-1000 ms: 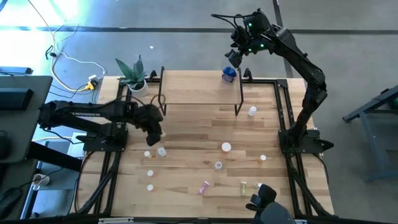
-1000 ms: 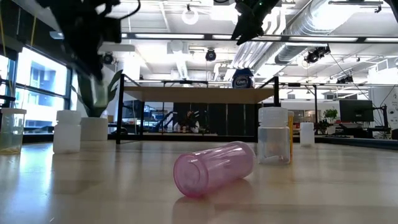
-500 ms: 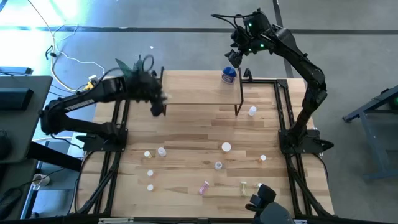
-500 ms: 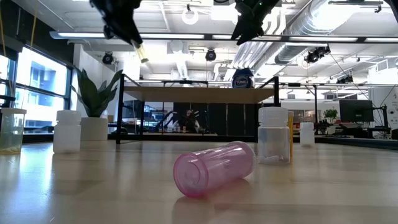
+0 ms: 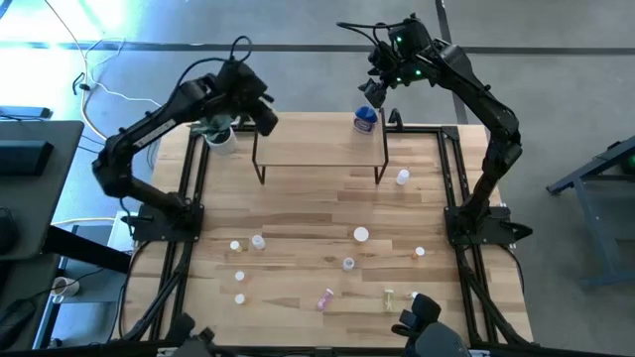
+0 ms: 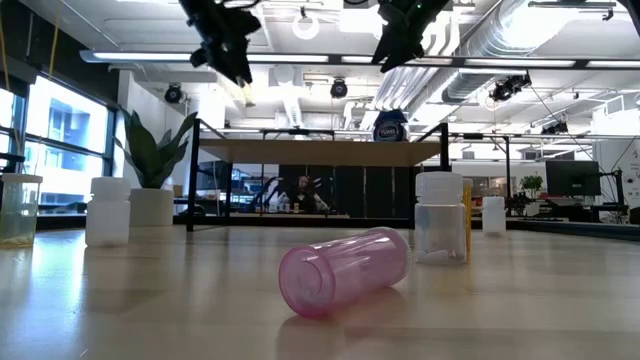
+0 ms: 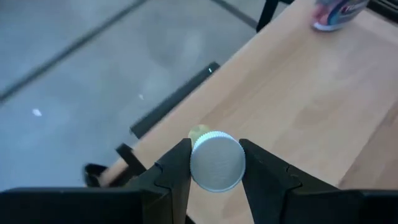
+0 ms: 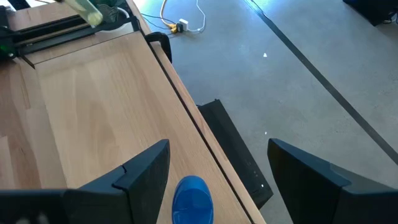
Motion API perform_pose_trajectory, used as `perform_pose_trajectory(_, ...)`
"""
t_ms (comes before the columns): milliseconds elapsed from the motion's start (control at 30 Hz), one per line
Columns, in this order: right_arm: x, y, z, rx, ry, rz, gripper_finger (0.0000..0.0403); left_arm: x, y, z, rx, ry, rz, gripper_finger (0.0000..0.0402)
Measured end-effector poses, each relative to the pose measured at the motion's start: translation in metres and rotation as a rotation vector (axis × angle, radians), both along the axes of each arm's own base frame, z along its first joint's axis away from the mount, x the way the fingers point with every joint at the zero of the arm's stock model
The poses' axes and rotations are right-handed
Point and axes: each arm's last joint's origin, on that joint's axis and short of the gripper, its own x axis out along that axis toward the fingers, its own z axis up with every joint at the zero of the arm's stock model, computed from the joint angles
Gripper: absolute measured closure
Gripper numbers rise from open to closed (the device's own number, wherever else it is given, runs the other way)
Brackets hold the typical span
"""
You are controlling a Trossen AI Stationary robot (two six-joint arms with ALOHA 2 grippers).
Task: Pick and place medicine bottles onto shelf by color
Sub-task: Put the small yellow pill bottle on the shelf
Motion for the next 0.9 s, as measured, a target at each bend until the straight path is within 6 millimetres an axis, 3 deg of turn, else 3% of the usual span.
perform_pose_trajectory(533,0.000,0.000,0.000,0.001,0.000,-0.001,0.0141,0.021,0.027,-0.056,-0.286,0.161,0.070,0.0287)
perform_pose_trajectory(900,-0.001,-0.001,0.000,-0.009,0.012,-0.040,0.0141,0.023,0.028,-0.059,-0.287,0.180,0.050,0.0286)
